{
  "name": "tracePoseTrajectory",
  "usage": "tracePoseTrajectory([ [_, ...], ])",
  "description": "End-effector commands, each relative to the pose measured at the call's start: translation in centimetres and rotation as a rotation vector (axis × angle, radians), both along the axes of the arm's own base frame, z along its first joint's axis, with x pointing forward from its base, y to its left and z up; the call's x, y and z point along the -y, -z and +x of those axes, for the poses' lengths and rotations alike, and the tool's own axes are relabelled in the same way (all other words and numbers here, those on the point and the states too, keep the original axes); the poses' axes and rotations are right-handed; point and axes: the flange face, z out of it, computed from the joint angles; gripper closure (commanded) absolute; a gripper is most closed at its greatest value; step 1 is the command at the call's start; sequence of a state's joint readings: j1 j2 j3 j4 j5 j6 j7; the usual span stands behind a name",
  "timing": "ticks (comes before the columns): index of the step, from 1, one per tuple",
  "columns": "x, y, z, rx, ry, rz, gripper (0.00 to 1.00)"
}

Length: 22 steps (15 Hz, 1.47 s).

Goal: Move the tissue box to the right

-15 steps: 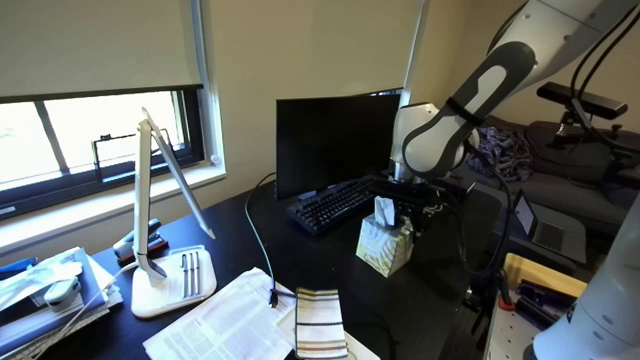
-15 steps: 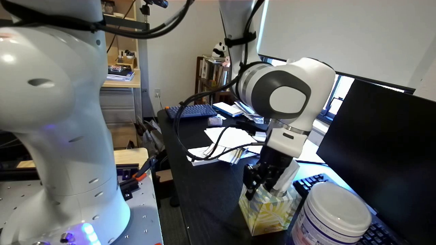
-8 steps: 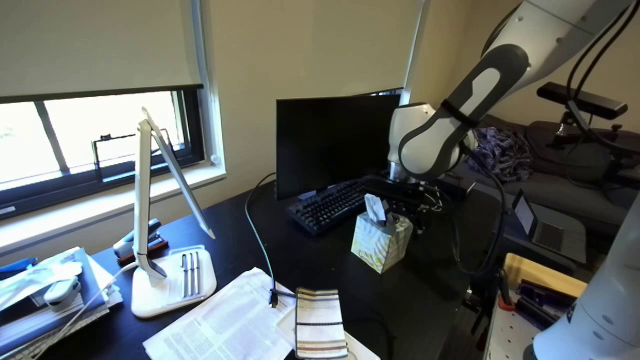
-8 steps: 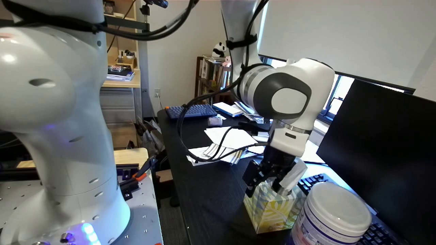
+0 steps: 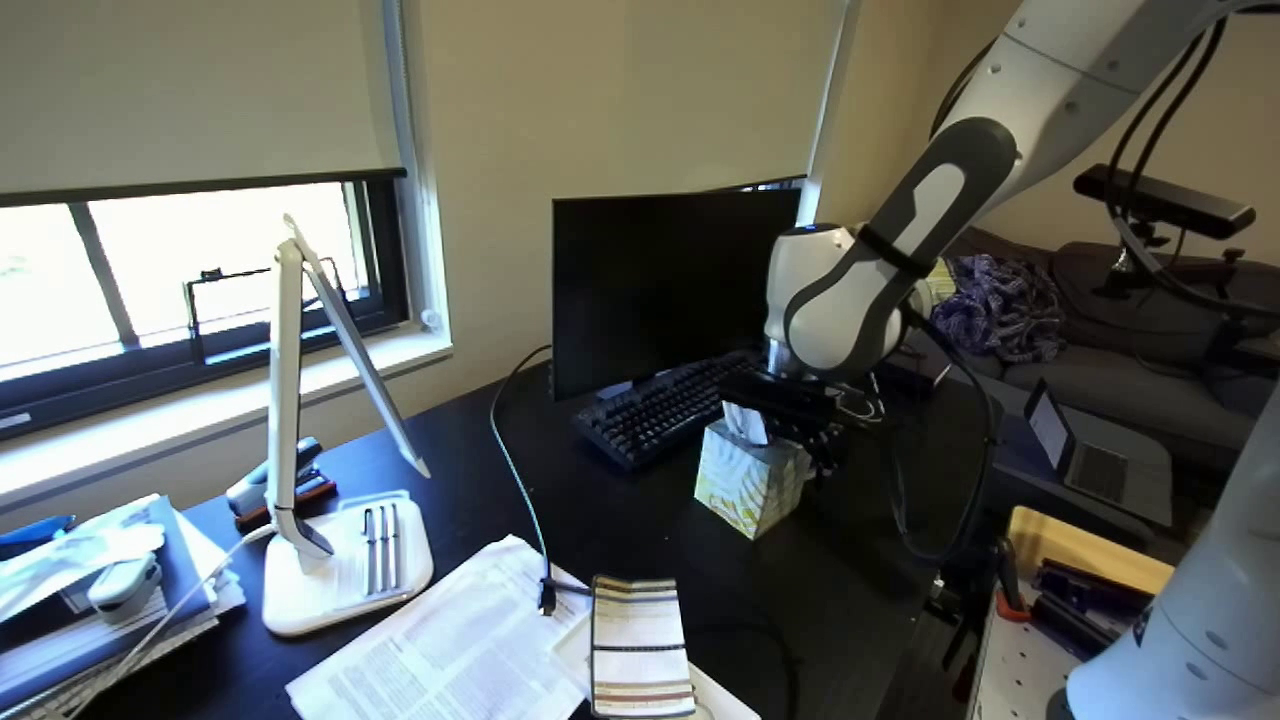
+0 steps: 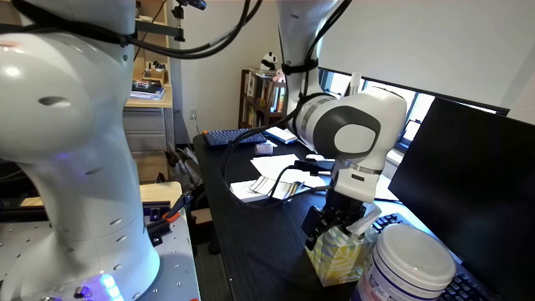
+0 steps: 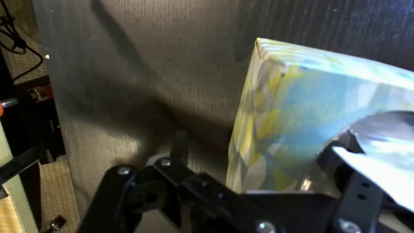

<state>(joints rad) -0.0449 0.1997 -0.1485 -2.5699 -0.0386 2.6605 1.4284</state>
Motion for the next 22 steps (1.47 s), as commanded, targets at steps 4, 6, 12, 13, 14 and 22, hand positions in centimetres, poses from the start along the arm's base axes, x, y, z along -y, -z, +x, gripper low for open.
tracePoseTrajectory([
  [4, 0.0, 0.8, -1.2, -0.09, -0.271, 0.048, 0.0],
  [6, 0.3, 0.9, -1.2, -0.115, -0.359, 0.065, 0.0],
  [12, 1.5, 0.9, -1.0, -0.123, -0.534, 0.074, 0.0],
  [13, 1.7, 1.0, -0.9, -0.12, -0.553, 0.065, 0.0],
  [14, 1.8, 1.0, -0.8, -0.12, -0.553, 0.067, 0.0],
  [22, 1.2, -0.6, -0.8, -0.024, -0.466, 0.066, 0.0],
])
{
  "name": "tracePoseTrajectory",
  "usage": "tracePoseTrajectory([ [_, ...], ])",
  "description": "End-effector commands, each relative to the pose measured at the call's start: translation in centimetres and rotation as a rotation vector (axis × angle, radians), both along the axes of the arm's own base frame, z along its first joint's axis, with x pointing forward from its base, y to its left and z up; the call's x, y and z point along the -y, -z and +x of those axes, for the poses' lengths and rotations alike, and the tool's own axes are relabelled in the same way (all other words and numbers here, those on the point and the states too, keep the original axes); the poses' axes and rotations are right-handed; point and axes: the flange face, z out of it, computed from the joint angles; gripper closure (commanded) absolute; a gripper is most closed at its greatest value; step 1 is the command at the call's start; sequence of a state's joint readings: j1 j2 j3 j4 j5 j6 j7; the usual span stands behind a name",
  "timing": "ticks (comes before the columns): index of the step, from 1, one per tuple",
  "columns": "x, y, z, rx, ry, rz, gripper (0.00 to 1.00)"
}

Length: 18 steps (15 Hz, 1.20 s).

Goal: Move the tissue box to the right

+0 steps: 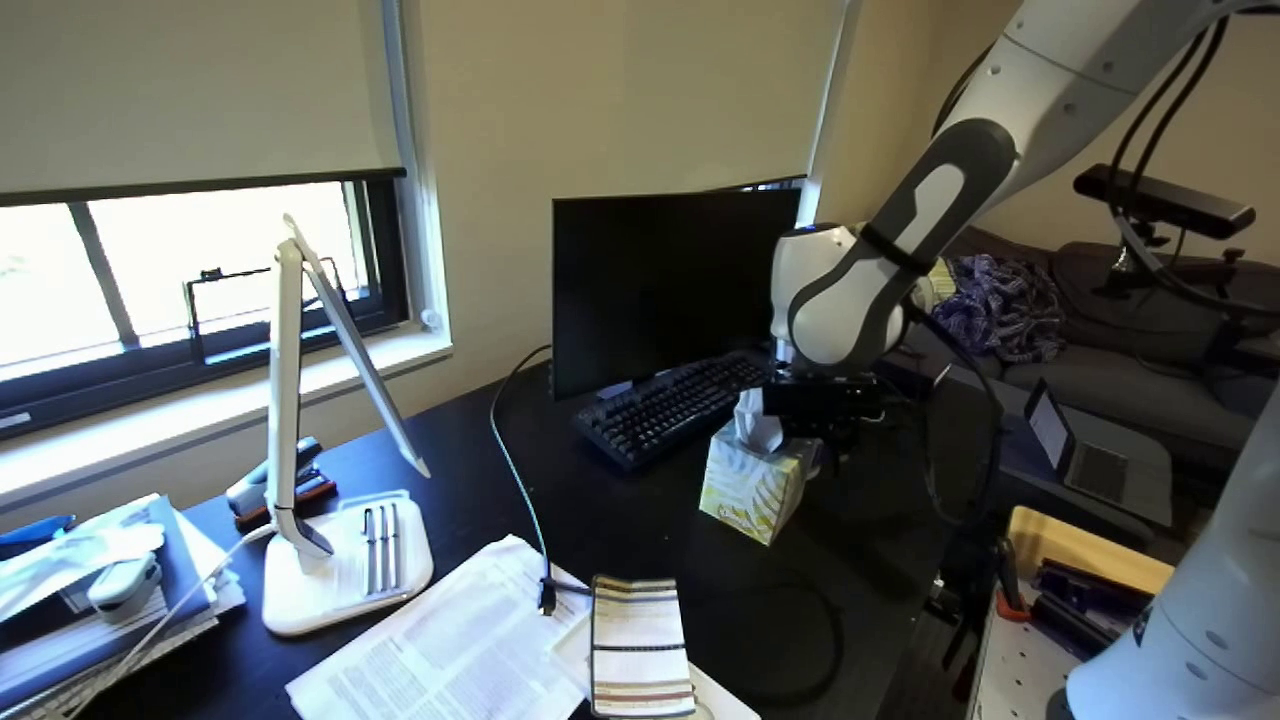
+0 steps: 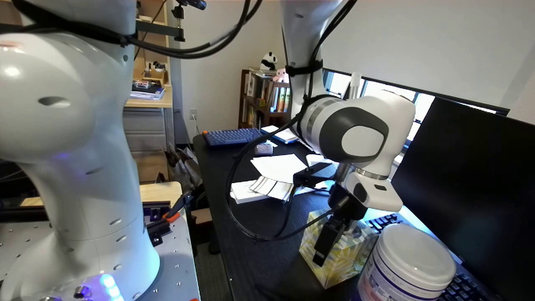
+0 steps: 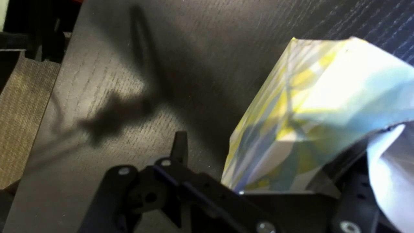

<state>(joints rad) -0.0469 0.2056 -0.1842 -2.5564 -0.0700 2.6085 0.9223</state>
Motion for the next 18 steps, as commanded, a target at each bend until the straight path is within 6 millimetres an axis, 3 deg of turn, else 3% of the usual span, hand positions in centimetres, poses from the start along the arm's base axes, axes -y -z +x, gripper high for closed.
tracePoseTrajectory([
  [1, -0.6, -1.3, -0.5, 0.044, 0.027, 0.023, 0.0],
  [11, -1.6, -7.5, -1.6, 0.198, 0.03, 0.061, 0.0],
  [18, -4.2, -14.2, -5.0, 0.178, -0.05, 0.074, 0.0],
])
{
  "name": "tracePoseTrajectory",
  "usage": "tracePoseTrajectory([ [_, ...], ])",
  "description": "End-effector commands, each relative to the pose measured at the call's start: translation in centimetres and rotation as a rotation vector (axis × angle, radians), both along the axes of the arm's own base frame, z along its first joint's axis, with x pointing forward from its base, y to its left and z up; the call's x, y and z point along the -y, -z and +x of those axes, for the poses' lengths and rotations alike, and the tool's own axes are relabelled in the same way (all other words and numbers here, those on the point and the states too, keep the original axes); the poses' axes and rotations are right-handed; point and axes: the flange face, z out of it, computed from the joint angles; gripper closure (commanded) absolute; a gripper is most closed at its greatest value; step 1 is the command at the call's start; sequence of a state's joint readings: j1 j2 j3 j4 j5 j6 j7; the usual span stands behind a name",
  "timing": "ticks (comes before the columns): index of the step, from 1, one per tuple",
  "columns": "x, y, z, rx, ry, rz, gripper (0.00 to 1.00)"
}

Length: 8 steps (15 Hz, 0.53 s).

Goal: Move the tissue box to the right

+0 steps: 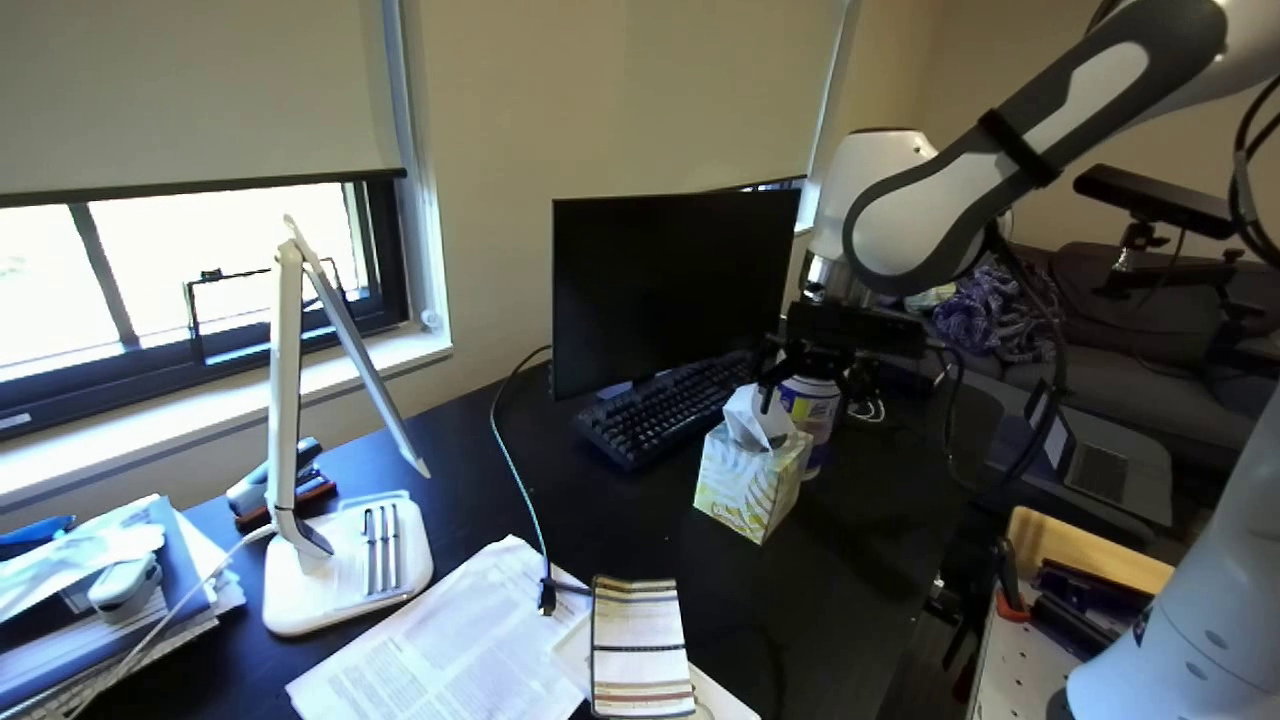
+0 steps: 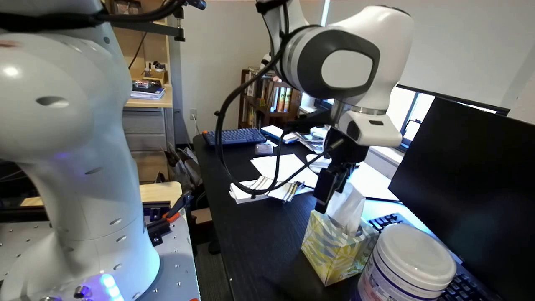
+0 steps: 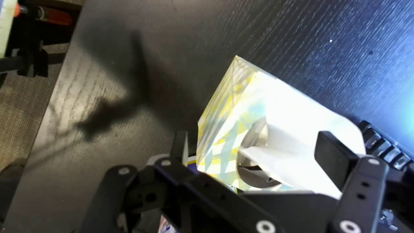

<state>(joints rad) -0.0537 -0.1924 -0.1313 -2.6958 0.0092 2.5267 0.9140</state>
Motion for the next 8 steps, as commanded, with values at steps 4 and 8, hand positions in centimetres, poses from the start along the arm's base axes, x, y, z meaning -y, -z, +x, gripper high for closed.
tracePoseTrajectory([
  [4, -3.9, -7.2, -4.2, -0.034, -0.184, -0.023, 0.0],
  [8, -6.9, -11.4, -4.5, -0.052, -0.408, -0.087, 0.0],
])
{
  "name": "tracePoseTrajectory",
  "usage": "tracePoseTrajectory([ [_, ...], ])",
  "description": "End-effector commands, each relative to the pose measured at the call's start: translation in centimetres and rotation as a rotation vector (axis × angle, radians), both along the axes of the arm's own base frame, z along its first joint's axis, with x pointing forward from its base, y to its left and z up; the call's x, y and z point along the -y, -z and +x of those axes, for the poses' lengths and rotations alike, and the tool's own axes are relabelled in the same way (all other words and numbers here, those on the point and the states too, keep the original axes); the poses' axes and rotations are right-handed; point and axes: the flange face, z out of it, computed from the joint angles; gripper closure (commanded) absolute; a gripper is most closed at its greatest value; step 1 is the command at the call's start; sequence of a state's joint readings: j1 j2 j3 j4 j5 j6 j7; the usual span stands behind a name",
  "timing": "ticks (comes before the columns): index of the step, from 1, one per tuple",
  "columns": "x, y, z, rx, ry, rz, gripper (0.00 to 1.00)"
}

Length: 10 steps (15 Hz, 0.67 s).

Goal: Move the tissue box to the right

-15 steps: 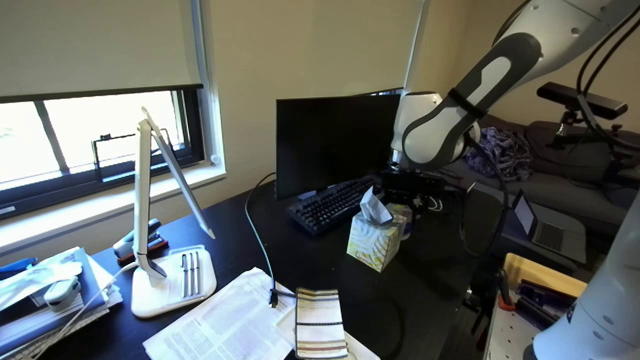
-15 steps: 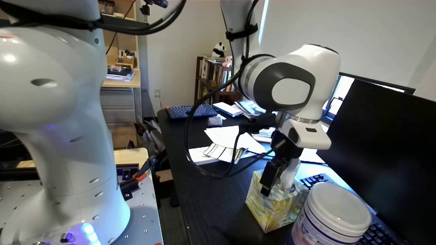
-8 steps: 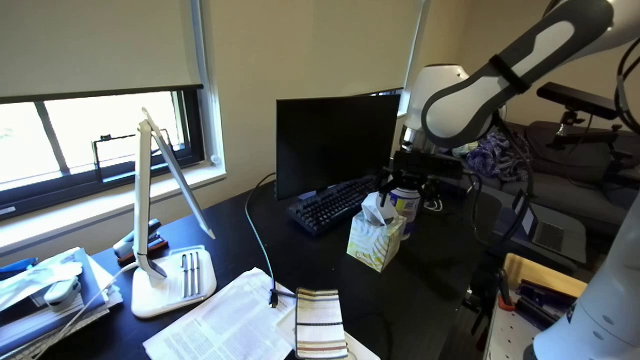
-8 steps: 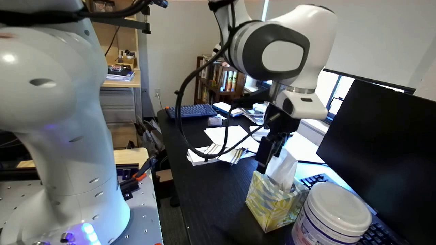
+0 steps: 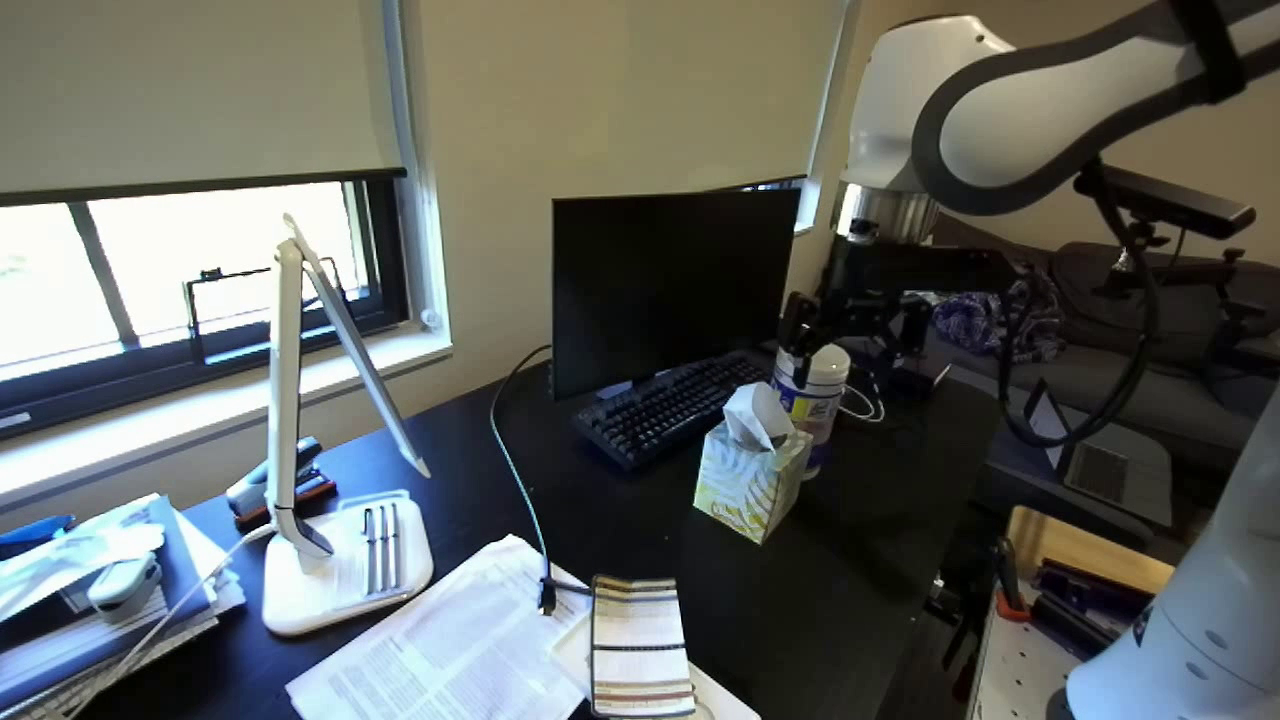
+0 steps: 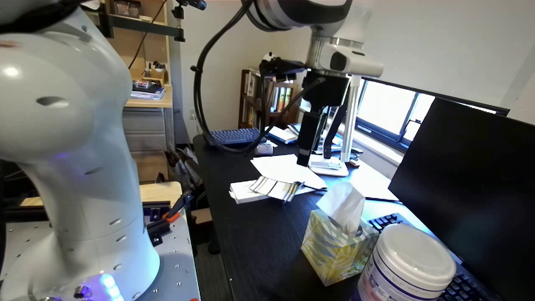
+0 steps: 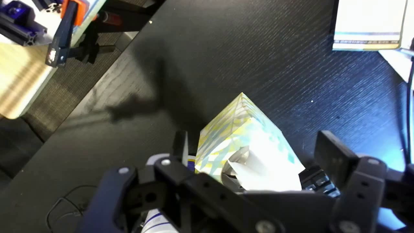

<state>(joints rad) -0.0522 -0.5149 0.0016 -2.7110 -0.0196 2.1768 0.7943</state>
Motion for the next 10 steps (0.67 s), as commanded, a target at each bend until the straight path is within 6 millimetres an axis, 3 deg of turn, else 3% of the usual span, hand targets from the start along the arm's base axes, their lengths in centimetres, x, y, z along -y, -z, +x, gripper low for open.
tracePoseTrajectory([
  [1, -2.2, -3.3, -0.7, -0.006, -0.186, -0.057, 0.0],
  [4, -3.9, -4.8, -0.6, 0.002, -0.331, -0.104, 0.0],
  [7, -5.3, -4.8, -0.5, 0.014, -0.486, -0.112, 0.0],
  [8, -4.7, -4.7, -0.5, 0.02, -0.389, -0.099, 0.0],
  [10, -5.2, -4.7, -0.5, 0.018, -0.438, -0.101, 0.0],
])
